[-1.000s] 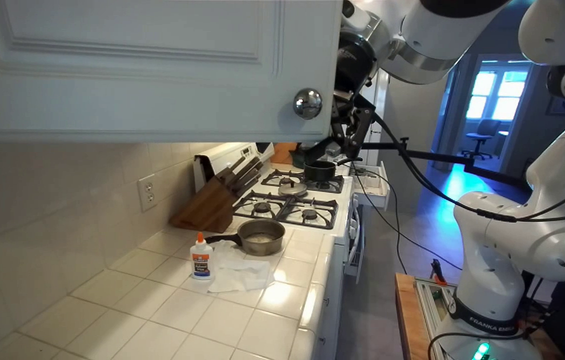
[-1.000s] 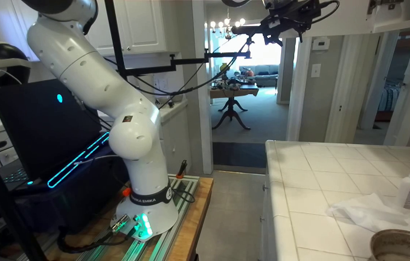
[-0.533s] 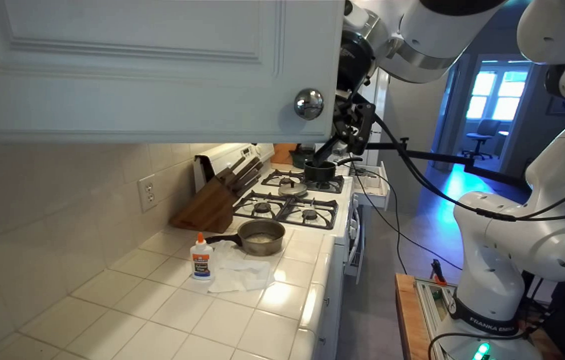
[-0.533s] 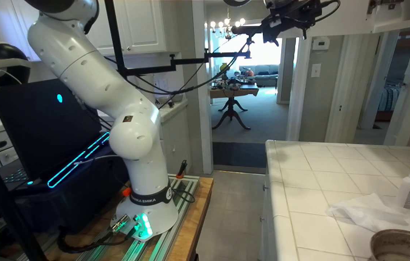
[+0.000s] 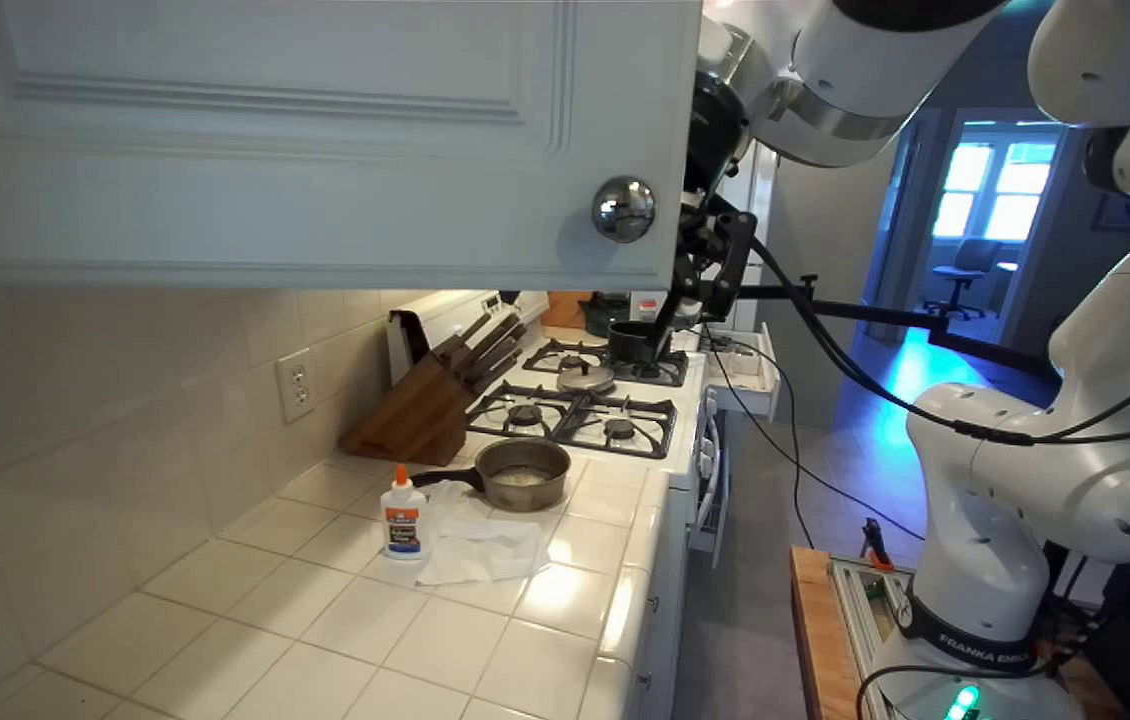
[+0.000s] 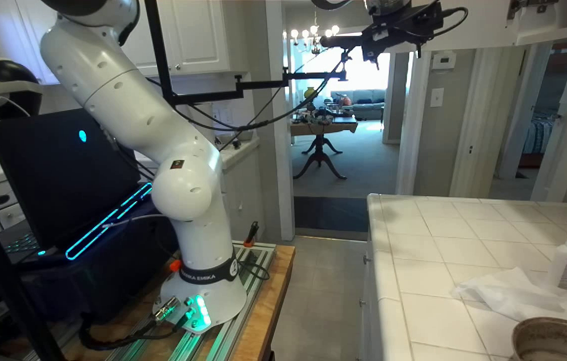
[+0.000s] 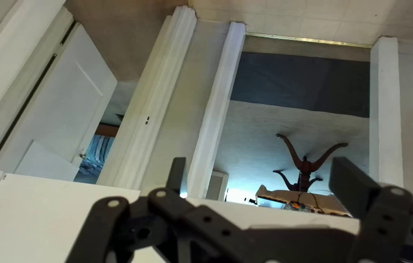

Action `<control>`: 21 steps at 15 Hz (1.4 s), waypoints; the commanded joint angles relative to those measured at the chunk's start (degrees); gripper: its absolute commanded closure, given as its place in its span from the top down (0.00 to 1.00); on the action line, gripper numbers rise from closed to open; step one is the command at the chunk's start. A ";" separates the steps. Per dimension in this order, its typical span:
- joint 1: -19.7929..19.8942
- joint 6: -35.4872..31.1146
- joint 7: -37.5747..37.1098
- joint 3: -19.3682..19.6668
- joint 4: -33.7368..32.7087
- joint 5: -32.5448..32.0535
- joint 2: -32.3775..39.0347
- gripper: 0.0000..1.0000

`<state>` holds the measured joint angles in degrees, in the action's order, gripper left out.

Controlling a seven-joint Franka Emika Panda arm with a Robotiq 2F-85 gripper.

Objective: Open the top left cabinet door

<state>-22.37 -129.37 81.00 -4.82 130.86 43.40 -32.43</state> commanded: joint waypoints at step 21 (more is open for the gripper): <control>0.46 -16.29 -22.25 -7.40 -2.55 2.50 5.97 1.00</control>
<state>-22.52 -137.97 63.21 -11.17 133.03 45.02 -31.78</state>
